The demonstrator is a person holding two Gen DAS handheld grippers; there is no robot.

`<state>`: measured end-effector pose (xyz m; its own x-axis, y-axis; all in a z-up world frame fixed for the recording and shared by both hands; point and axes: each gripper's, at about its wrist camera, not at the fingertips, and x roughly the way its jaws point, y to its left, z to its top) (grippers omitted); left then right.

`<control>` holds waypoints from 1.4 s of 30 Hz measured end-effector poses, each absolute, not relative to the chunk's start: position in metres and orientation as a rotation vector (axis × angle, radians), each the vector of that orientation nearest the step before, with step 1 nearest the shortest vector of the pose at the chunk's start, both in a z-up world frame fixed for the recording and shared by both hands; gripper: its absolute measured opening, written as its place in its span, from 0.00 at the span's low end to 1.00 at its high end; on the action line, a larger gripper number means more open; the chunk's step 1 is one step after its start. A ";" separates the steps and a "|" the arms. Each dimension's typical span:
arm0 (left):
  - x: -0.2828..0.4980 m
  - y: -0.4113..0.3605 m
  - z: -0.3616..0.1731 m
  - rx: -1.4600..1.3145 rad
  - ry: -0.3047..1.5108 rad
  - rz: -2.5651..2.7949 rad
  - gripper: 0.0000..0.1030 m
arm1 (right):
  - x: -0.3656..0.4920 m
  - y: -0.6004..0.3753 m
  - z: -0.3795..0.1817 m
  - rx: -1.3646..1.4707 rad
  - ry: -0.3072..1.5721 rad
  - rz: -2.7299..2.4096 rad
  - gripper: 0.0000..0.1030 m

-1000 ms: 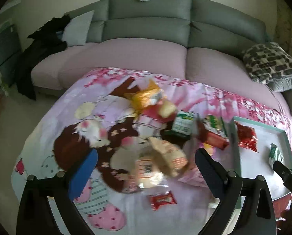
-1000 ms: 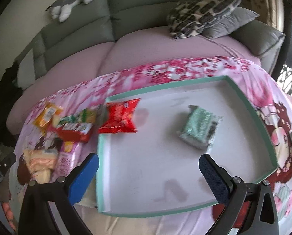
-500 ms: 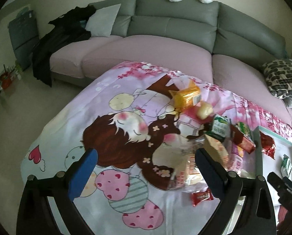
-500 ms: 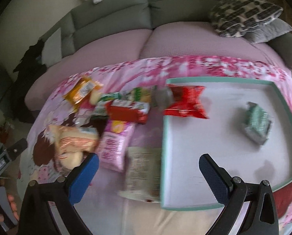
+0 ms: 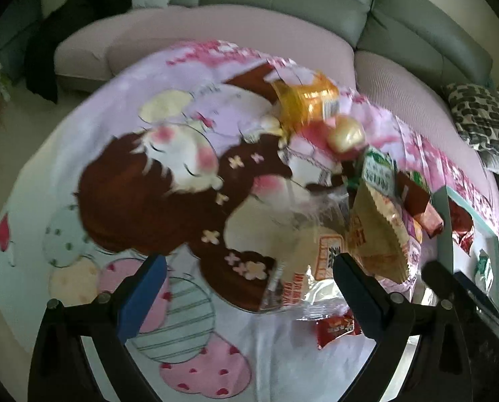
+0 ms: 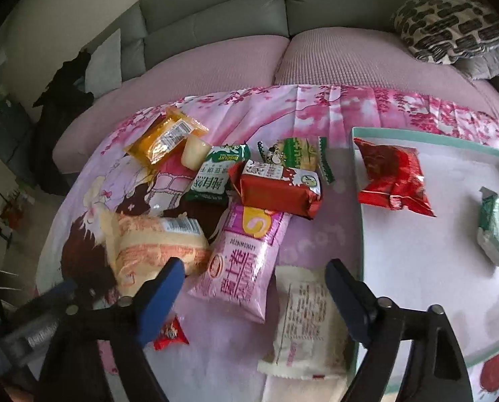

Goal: Organize snacks
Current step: 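Move both open grippers back over the snack pile, then grasp the clear-bagged bread bun with the left gripper while the right grasps the pink Swiss roll bag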

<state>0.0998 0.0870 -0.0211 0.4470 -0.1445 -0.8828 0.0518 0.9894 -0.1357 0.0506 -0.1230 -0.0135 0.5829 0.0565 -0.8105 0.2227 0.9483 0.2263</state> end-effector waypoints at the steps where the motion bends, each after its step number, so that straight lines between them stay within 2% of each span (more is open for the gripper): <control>1: 0.100 0.084 -0.022 -0.087 1.103 -0.134 0.97 | 0.052 -0.124 -0.015 0.331 0.947 -0.093 0.84; 3: 0.099 0.079 -0.021 -0.072 1.096 -0.152 0.97 | 0.057 -0.125 -0.018 0.355 0.950 -0.080 0.81; 5: 0.100 0.072 -0.021 -0.047 1.095 -0.173 0.96 | 0.059 -0.127 -0.022 0.371 0.957 -0.073 0.73; 8: 0.103 0.063 -0.026 -0.006 1.111 -0.181 0.96 | 0.062 -0.130 -0.028 0.376 0.967 -0.085 0.70; 17: 0.114 0.060 -0.043 -0.004 1.149 -0.182 0.97 | 0.067 -0.130 -0.035 0.409 0.973 -0.048 0.69; 26: 0.121 0.094 -0.042 -0.082 1.139 -0.087 0.96 | 0.074 -0.119 -0.041 0.366 0.990 -0.059 0.69; 27: 0.120 0.097 -0.042 -0.089 1.138 -0.082 0.96 | 0.074 -0.118 -0.041 0.364 0.993 -0.057 0.68; 29: 0.121 0.102 -0.041 -0.101 1.136 -0.071 0.96 | 0.076 -0.114 -0.044 0.357 1.002 -0.048 0.60; 38: 0.121 0.111 -0.045 -0.142 1.145 -0.053 0.96 | 0.079 -0.109 -0.049 0.338 1.008 -0.063 0.58; 41: 0.121 0.106 -0.046 -0.145 1.153 -0.086 0.89 | 0.079 -0.110 -0.050 0.342 1.005 -0.067 0.52; 42: 0.120 0.105 -0.046 -0.155 1.154 -0.099 0.84 | 0.079 -0.110 -0.050 0.345 1.002 -0.064 0.50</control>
